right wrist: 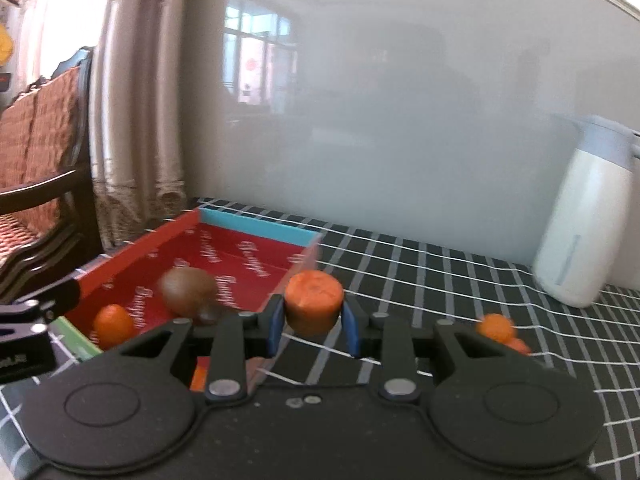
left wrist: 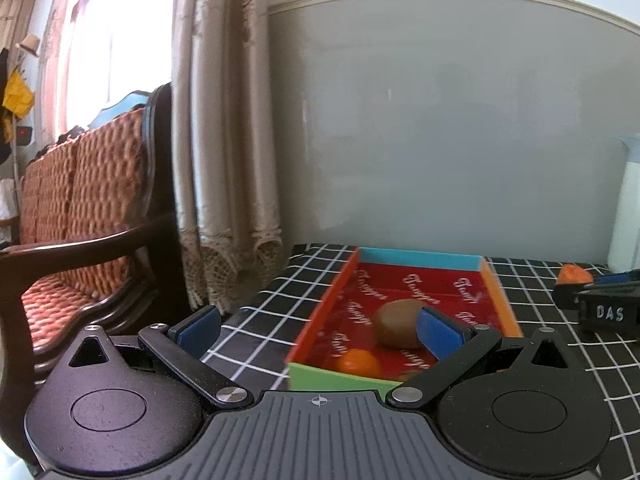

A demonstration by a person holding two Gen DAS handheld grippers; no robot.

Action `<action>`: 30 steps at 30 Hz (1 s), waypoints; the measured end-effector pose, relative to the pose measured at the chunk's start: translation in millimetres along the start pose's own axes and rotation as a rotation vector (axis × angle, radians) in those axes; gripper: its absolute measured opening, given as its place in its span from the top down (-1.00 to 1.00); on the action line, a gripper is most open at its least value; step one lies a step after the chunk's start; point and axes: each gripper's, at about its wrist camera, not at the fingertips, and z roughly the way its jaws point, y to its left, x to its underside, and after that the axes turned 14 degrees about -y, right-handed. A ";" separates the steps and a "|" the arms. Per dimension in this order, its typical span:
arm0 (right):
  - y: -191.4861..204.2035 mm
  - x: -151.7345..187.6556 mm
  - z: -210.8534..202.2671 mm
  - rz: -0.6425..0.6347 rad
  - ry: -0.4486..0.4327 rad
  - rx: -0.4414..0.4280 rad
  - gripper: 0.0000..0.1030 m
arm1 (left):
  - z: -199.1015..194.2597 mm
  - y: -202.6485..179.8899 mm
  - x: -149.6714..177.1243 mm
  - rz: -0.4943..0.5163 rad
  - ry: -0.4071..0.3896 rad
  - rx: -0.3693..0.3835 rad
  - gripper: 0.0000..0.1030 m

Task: Organize fruits
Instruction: 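Carry the kumquat into the red box and open the right gripper, then move both grippers back toward the remaining fruit on the table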

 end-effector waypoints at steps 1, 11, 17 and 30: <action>6.4 -0.1 1.1 -0.002 -0.002 -0.014 0.44 | 1.1 3.7 0.1 -0.007 0.002 -0.006 -1.00; 54.4 7.3 16.4 -0.028 0.023 -0.116 0.44 | 3.6 23.9 0.8 -0.043 -0.008 -0.048 -1.00; 62.9 13.9 16.6 -0.062 0.038 -0.116 0.16 | 4.6 27.8 2.8 -0.043 0.004 -0.049 -1.00; -57.5 1.9 -24.1 0.128 -0.084 0.127 0.13 | -9.5 -25.1 -3.7 -0.016 0.007 0.085 -1.00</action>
